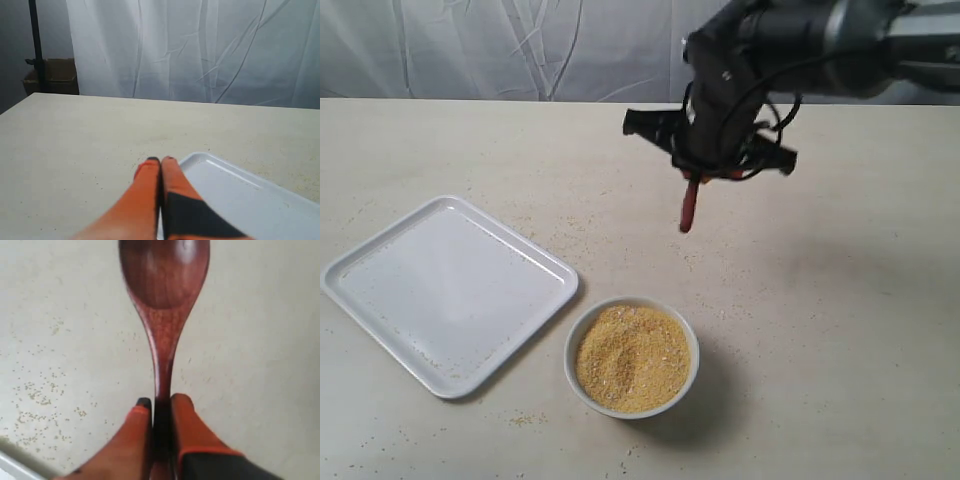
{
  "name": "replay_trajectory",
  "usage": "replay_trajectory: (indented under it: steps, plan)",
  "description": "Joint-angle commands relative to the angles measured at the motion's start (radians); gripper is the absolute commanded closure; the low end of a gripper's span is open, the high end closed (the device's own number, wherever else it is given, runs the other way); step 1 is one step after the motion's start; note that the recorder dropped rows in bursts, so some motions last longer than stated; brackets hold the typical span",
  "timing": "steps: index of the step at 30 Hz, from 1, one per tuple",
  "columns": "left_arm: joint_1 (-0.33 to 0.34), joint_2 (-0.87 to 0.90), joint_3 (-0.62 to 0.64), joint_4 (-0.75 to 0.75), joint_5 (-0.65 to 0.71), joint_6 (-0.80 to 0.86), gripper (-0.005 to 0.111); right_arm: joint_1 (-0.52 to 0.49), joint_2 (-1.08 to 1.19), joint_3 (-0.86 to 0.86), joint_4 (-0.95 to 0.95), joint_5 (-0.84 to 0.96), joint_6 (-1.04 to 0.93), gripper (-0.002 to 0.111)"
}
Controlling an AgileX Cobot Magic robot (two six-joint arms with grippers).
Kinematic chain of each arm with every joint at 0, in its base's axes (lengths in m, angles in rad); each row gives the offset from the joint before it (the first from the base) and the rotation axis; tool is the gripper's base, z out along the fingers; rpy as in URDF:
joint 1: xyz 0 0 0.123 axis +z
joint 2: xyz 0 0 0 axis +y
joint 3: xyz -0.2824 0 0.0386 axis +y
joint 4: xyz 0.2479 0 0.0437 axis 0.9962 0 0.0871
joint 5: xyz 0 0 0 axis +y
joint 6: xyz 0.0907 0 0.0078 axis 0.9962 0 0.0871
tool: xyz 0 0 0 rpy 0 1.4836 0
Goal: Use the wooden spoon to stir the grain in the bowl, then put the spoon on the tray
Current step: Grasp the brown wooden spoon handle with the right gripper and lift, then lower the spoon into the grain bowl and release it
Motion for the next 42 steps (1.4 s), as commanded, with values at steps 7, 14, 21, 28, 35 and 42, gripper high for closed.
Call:
replay_trajectory:
  steps: [7, 14, 21, 28, 35, 42]
  plan:
    - [0.004, -0.005, 0.005, 0.001, -0.008, -0.002, 0.107, 0.090, -0.148, -0.003, 0.169, 0.253, -1.277, 0.108]
    - [0.004, -0.005, 0.005, 0.001, -0.008, -0.002, 0.107, 0.252, -0.121, 0.106, 0.082, 0.406, -1.466, 0.108]
    - [0.004, -0.005, 0.005, 0.001, -0.008, -0.002, 0.107, 0.324, -0.121, 0.225, 0.061, 0.309, -1.464, 0.108]
    - [0.004, -0.005, 0.005, 0.001, -0.008, -0.002, 0.107, 0.329, -0.121, 0.229, 0.083, 0.202, -1.439, 0.108]
    - [0.004, -0.005, 0.005, 0.001, -0.006, -0.002, 0.107, 0.329, -0.121, 0.229, 0.063, 0.296, -1.516, 0.108]
    - [0.004, -0.005, 0.005, 0.001, -0.006, -0.002, 0.107, 0.329, -0.095, 0.229, 0.085, 0.296, -1.522, 0.108]
